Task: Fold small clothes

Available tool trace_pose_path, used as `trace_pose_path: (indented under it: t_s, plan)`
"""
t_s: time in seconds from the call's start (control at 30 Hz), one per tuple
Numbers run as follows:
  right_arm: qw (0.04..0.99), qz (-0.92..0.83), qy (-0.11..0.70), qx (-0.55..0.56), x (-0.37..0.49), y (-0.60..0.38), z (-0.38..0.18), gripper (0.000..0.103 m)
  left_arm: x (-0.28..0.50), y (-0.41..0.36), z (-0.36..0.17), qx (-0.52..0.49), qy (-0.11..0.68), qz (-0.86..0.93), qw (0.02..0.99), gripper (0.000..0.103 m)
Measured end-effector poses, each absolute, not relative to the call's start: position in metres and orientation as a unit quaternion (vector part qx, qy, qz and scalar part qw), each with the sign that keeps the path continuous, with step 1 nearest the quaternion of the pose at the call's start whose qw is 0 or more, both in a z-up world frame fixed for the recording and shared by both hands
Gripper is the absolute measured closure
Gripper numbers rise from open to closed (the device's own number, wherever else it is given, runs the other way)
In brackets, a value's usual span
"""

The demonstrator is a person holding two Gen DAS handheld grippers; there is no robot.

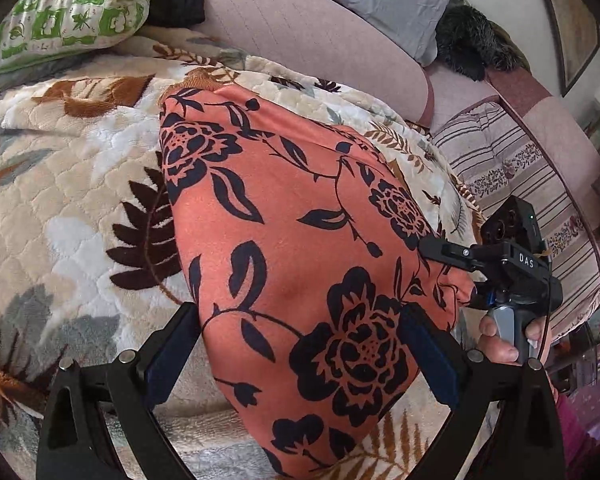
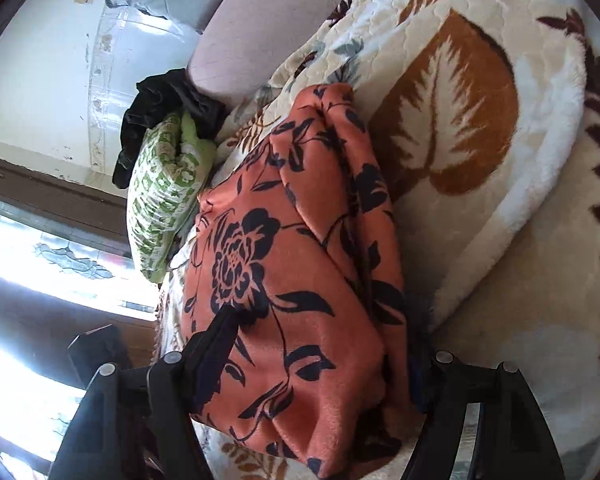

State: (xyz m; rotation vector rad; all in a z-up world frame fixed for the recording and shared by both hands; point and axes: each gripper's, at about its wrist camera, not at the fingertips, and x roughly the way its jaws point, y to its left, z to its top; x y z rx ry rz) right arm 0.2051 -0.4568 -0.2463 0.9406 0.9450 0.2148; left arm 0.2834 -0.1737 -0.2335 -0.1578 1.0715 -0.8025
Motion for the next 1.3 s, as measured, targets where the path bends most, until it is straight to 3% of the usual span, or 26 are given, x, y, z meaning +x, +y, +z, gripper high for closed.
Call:
trace_pose_path:
  t_s: [0.13, 0.23, 0.3, 0.5, 0.67, 1.07, 1.2, 1.3]
  plan:
    - [0.787, 0.105, 0.436, 0.424, 0.213, -0.438, -0.250, 0.028, 0.284, -0.179, -0.235, -0.066, 0.492, -0.366, 0.787, 0.008]
    - [0.789, 0.102, 0.435, 0.421, 0.215, -0.432, -0.249, 0.032, 0.284, -0.181, -0.231, -0.058, 0.484, -0.357, 0.797, 0.024]
    - [0.793, 0.094, 0.431, 0.419, 0.215, -0.430, -0.248, 0.040, 0.285, -0.180, -0.228, -0.053, 0.474, -0.354, 0.804, 0.040]
    - [0.826, 0.065, 0.418, 0.372, 0.214, -0.412, -0.225, 0.056, 0.282, -0.178, -0.214, -0.041, 0.453, -0.348, 0.820, 0.059]
    - [0.854, 0.058, 0.399, 0.330, 0.203, -0.392, -0.193, 0.062, 0.268, -0.174, -0.187, -0.025, 0.425, -0.337, 0.840, 0.064]
    - [0.888, 0.111, 0.321, 0.310, 0.141, -0.334, -0.129, 0.064, 0.196, -0.111, -0.110, -0.011, 0.348, -0.308, 0.885, 0.064]
    - [0.881, 0.124, 0.320, 0.324, 0.120, -0.309, -0.140, 0.064, 0.169, -0.084, -0.127, -0.008, 0.361, -0.292, 0.885, 0.064]
    - [0.868, 0.116, 0.359, 0.322, 0.114, -0.296, -0.164, 0.064, 0.171, -0.070, -0.173, -0.018, 0.430, -0.259, 0.865, 0.063]
